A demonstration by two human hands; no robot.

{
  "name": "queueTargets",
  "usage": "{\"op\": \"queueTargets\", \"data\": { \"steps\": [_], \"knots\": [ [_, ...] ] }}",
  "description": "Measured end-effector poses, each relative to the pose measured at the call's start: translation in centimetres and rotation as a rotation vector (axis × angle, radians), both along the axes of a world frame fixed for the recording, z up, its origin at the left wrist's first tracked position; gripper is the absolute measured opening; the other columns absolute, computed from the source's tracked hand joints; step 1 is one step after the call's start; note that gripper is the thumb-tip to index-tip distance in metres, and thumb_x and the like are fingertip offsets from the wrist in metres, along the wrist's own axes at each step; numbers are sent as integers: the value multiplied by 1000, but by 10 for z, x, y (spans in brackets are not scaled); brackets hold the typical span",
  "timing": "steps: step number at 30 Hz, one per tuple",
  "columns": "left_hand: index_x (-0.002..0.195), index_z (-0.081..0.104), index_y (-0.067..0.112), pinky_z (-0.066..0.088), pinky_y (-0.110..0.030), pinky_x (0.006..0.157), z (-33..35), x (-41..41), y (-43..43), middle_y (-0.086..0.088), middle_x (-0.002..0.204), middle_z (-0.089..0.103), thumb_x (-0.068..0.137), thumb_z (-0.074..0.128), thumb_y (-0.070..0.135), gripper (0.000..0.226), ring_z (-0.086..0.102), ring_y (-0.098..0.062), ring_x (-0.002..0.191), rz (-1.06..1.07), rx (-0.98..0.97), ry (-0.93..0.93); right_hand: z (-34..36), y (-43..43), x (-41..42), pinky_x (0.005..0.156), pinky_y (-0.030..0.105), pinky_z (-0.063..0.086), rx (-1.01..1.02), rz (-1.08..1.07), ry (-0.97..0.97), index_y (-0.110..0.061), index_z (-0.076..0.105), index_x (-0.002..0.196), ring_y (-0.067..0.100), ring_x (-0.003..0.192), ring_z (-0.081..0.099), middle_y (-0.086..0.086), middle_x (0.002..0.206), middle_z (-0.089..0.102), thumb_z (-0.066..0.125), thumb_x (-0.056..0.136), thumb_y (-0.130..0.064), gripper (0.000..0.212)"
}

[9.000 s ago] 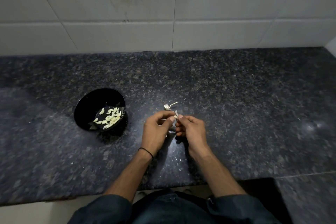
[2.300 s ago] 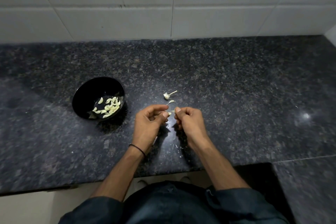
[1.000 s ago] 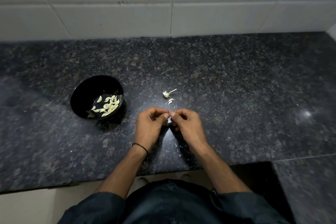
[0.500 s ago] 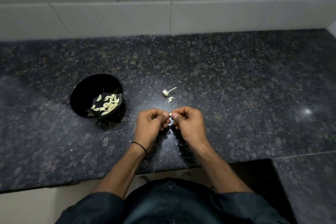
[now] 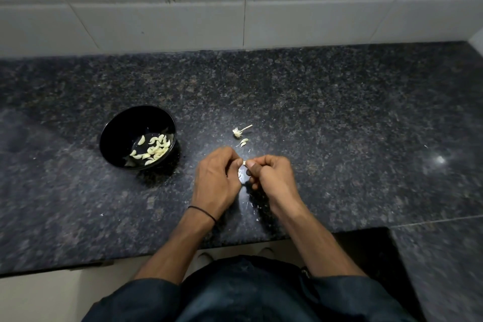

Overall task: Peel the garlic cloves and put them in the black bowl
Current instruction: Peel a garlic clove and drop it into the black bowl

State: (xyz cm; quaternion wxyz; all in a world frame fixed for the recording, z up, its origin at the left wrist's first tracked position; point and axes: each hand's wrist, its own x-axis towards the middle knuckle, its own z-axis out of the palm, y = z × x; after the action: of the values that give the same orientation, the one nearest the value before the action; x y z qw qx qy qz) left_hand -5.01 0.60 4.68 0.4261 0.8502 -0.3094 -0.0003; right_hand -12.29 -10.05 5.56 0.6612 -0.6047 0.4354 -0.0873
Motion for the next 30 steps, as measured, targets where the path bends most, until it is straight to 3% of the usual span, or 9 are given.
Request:
{"op": "queueTargets", "data": {
  "steps": [3,6,8,12,15,19,24,26,30],
  "knots": [
    [71,54,15,36,-26,59,-2,1,-1,9,65,49,85,66,8,19,45,-12,61,-41,14,-51,3,0,0,46,24,40,88,-32,-13,-5,65,80,11,47,49,10,65,60,65,95,-7,15],
    [71,61,17,39,-18,58,-3,3,-2,6,61,59,88,67,12,19,51,-6,58,39,-6,296,0,-3,-3,52,24,47,-64,17,-46,-6,69,83,8,54,55,4,66,65,67,93,-7,11],
    [74,67,15,45,-23,58,-6,3,-4,5,63,66,91,66,12,18,56,-6,57,69,-40,562,-2,-6,-5,59,21,49,-277,93,-37,-13,71,82,6,59,60,-3,70,70,69,91,-10,10],
    [82,71,1,43,-18,46,0,-3,-7,-7,68,68,95,63,8,17,56,-5,45,116,-123,828,1,-7,-9,70,16,48,-607,210,-31,-12,71,87,5,79,63,-7,82,69,69,92,-11,6],
    [88,70,-9,41,-16,40,9,-7,-7,-20,77,69,93,64,4,15,56,-7,45,137,-238,930,-1,-8,-9,75,22,49,-645,215,-39,-11,71,89,8,84,63,-5,86,69,68,93,-11,5],
    [76,71,-1,41,-17,41,9,-5,-7,-18,75,65,89,66,0,14,52,-14,54,201,-374,1063,-3,-6,-10,74,24,54,-552,178,-53,-15,73,92,7,81,67,-7,85,72,69,93,-15,4],
    [79,69,-5,42,-17,41,11,-6,-8,-16,71,65,88,65,-2,11,53,-14,52,199,-375,1081,-2,-1,-10,62,37,58,-254,58,-67,-17,73,89,11,65,67,4,78,74,68,93,-12,8],
    [78,70,-3,44,-18,45,9,-5,-6,-14,70,68,87,66,0,10,59,-14,51,179,-313,1000,-3,0,-11,61,33,57,-276,44,-62,-18,72,85,10,63,66,1,75,73,67,93,-12,11],
    [72,71,15,49,-26,63,8,-2,-6,2,63,69,82,71,19,10,66,-15,63,120,63,473,0,3,-13,68,13,45,-557,121,-68,-17,67,81,2,74,61,-9,76,67,67,92,-12,13]
  ]
}}
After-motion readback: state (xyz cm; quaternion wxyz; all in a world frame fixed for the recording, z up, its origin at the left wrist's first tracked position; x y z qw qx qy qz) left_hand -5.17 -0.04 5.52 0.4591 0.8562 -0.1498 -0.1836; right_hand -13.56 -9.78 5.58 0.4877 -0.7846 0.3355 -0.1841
